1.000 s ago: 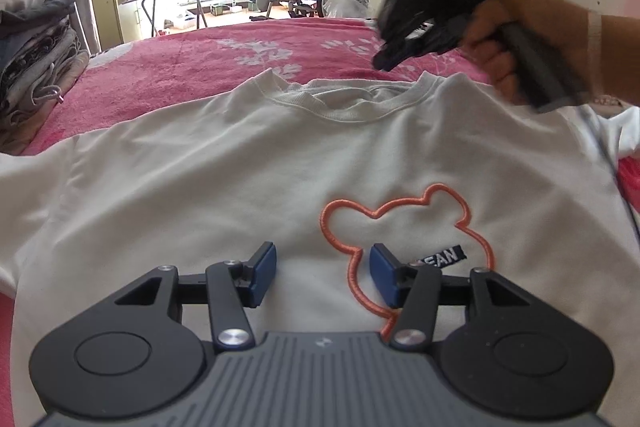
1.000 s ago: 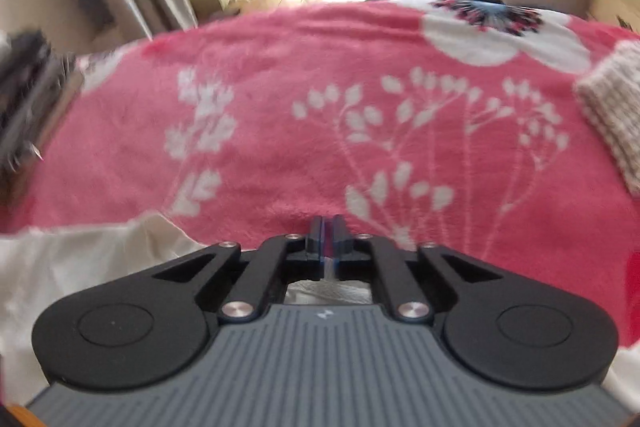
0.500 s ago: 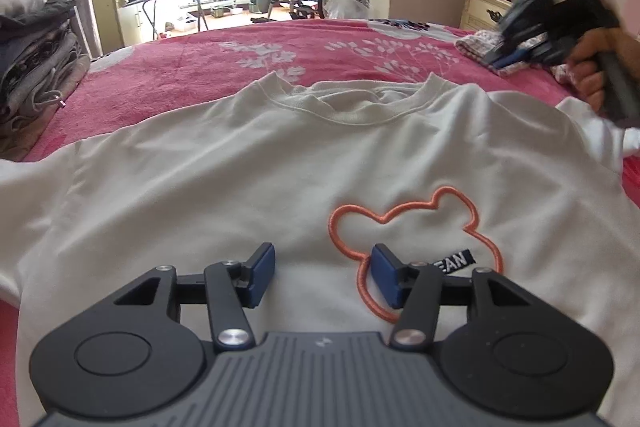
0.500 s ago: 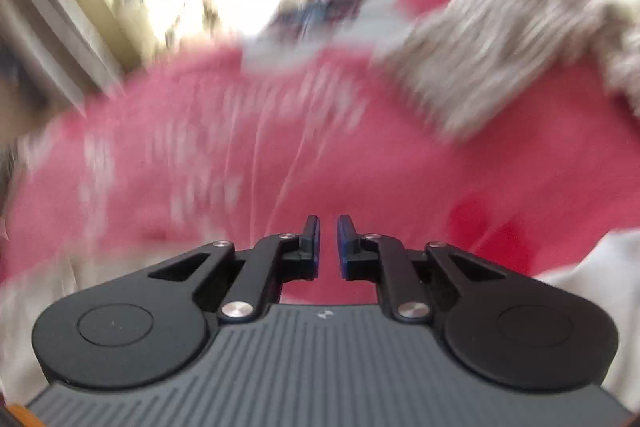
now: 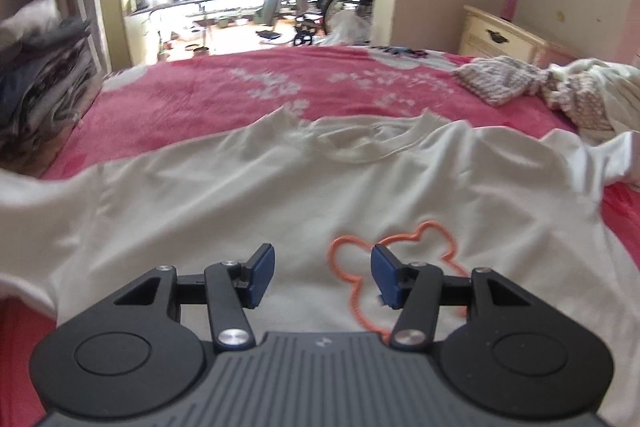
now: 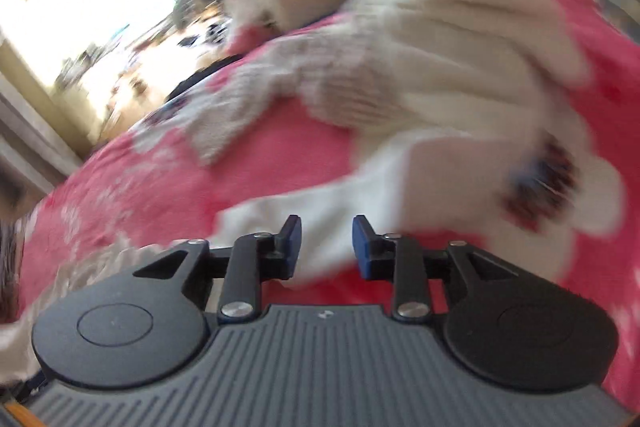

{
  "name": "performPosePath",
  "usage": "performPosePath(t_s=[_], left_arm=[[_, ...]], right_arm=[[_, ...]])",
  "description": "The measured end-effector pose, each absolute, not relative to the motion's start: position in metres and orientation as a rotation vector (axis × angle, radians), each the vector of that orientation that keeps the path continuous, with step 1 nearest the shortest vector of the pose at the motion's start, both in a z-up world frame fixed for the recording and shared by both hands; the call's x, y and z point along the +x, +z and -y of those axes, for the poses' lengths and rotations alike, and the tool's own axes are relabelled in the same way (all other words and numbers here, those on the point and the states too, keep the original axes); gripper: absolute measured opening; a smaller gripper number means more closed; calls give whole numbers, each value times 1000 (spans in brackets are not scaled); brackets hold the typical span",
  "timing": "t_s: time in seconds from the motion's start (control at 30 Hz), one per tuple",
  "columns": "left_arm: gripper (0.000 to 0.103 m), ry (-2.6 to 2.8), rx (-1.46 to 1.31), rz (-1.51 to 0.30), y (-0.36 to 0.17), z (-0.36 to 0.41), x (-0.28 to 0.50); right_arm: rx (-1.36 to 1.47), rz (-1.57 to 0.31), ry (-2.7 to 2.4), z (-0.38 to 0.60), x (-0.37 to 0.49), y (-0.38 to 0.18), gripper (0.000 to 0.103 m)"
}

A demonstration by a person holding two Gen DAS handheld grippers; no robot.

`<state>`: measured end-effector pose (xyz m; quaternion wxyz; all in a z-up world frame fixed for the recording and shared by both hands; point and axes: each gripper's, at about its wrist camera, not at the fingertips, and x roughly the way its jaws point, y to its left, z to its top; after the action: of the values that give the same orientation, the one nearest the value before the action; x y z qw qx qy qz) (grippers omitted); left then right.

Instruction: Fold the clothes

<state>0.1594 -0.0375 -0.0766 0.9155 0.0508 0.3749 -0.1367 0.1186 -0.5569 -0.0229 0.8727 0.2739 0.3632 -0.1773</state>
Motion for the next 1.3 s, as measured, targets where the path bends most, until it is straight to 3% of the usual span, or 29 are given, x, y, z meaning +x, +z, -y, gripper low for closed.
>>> performPosePath(t_s=[0.2, 0.3, 0.43, 0.8, 0.83, 0.87, 0.9, 0.93, 1.07, 1.3], left_arm=[[55, -403, 214, -809, -53, 93, 166], [55, -446, 205, -843, -59, 123, 169], [55, -473, 156, -856, -80, 151, 166], [55, -557, 161, -876, -114, 180, 145], [55, -557, 162, -878, -116, 180, 145], [55, -557, 160, -879, -117, 180, 145], [55, -556, 156, -879, -118, 178, 146], [55, -556, 151, -879, -118, 177, 146], [55, -560, 123, -879, -119, 172, 149], [55, -579, 108, -880, -120, 168, 154]], right_arm=[[828, -656, -512, 620, 77, -62, 33], [840, -628, -536, 635, 82, -73, 43], [909, -597, -500, 645, 102, -83, 48], [858, -681, -514, 644, 196, -108, 50], [837, -701, -538, 644, 203, -112, 49], [811, -713, -557, 643, 209, -115, 41], [785, -716, -567, 641, 212, -116, 29], [754, -715, -571, 639, 214, -116, 9], [676, -610, -562, 626, 206, -94, 6], [476, -337, -356, 564, 187, -4, 6]])
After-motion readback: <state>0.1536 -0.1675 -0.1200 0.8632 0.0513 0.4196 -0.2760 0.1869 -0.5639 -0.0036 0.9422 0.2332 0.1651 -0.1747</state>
